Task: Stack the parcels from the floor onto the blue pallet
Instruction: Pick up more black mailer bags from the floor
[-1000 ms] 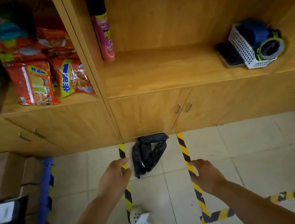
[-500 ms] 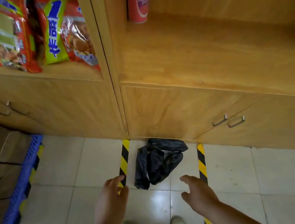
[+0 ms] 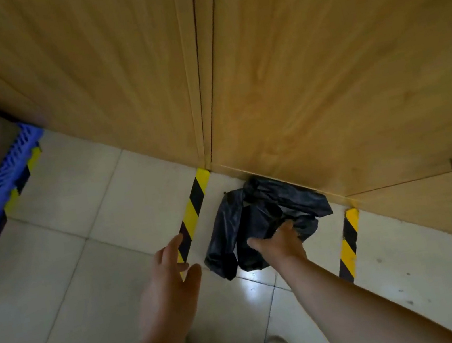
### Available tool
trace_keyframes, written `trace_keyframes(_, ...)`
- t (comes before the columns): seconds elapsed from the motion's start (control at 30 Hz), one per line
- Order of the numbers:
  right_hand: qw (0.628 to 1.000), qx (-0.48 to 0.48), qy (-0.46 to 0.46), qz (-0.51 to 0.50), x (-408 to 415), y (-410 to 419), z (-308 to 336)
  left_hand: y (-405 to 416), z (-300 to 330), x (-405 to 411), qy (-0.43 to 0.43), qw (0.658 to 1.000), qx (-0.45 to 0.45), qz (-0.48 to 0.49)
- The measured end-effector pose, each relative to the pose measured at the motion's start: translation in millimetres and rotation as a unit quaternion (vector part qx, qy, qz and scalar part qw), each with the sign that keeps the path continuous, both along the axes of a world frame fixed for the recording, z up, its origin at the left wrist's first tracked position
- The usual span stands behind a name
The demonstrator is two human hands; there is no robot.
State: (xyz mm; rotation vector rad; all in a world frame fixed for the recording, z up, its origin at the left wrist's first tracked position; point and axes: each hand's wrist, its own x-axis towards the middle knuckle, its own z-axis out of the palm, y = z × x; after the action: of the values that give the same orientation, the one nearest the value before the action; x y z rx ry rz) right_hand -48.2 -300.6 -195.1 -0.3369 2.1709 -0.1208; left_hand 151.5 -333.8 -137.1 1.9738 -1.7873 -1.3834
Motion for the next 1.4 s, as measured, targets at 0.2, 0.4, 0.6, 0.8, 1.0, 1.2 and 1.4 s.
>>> trace_keyframes(0.2,0.999,0.019,0.047,-0.015,11.9,-4.3,-34.5,7.8,-19.3,8.2,-0.031,0.999,0.010,-0.016)
trace_keyframes(0.4,0.999,0.000,0.048,0.008,3.1,-3.3,-12.7,7.4,9.2,2.1,-0.048,0.997,0.011,-0.059)
trace_keyframes(0.6,0.998,-0.056,-0.011,0.032,-11.8,-6.3,65.3,5.3,66.5,-17.9,-0.059,0.992,0.023,-0.107)
trace_keyframes(0.8,0.981,-0.126,0.005,0.151,-20.9,-10.5,176.6,-2.0,147.0,-44.7,-0.047,0.993,0.031,-0.099)
trace_keyframes(1.0,0.858,-0.277,0.160,0.400,-26.2,-6.9,295.1,-20.4,252.0,-65.6,0.184,0.899,0.301,0.260)
trace_keyframes(1.2,0.637,-0.404,0.268,0.599,-24.4,21.6,396.9,-11.1,339.3,-52.7,0.216,0.880,0.351,0.237)
trace_keyframes(1.4,0.607,-0.390,0.262,0.640,-16.5,53.0,454.3,15.8,404.0,-37.2,0.226,0.899,0.280,0.248)
